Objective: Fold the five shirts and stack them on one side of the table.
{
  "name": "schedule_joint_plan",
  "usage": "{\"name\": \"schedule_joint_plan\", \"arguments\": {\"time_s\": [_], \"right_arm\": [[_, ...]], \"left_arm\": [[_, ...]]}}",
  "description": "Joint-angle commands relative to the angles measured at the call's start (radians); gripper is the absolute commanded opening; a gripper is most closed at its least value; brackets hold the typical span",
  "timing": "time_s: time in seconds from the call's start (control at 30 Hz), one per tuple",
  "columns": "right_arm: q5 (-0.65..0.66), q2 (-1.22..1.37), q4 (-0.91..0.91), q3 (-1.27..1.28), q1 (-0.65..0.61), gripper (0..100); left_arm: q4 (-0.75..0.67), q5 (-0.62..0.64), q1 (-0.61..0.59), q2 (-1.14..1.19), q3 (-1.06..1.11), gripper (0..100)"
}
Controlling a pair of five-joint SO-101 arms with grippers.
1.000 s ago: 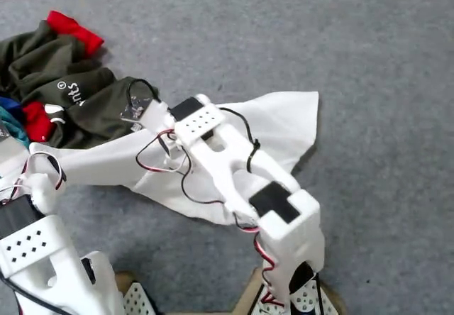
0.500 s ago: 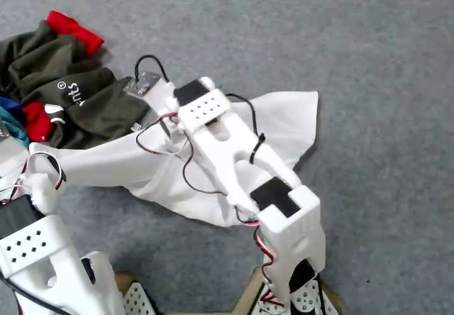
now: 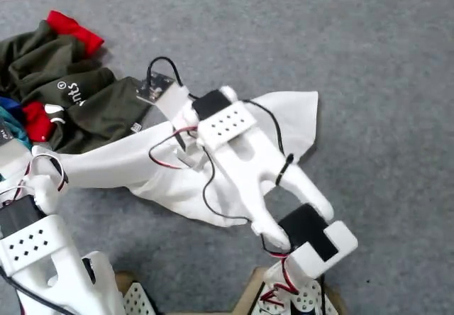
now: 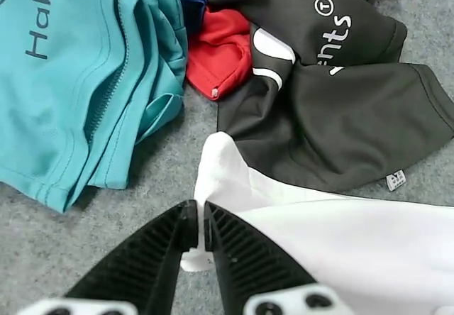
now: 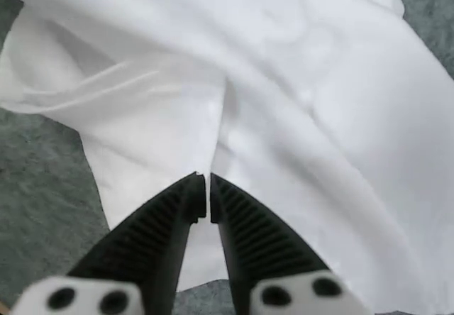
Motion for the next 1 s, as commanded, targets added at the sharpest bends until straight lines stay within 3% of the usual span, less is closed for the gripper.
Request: {"name": "schedule_joint_plan", "arguments": {"time_s": [0.0,0.1,0.2,0.47,0.57,0.83,0.97], "right_arm": [[-0.008,0.01,-0.104,0.025,-0.035,11.4],[-0.028,0.113,-0.13,-0.018,-0.049,16.6],[-0.089,0.209,-0.132,-0.093,-0.058,14.2],[-0.097,0.306,-0.107,-0.194,-0.074,7.3],[-0.098,0.306,-0.091,-0.199,-0.074,1.4],[-0.095,0.18,0.025,-0.162,-0.069,1.4],[-0.04,0.012,0.041,-0.008,-0.081,1.4]], "left_arm": [[-0.017,-0.009,0.005,-0.012,-0.005,3],[-0.017,-0.009,0.005,-0.012,-0.005,3],[-0.017,-0.008,0.005,-0.014,-0.012,3],[-0.021,-0.008,0.004,-0.014,-0.004,3],[-0.021,-0.008,0.004,-0.014,-0.004,3],[-0.021,-0.008,0.002,-0.014,-0.004,3],[-0.021,-0.008,0.002,-0.012,-0.004,3]]}}
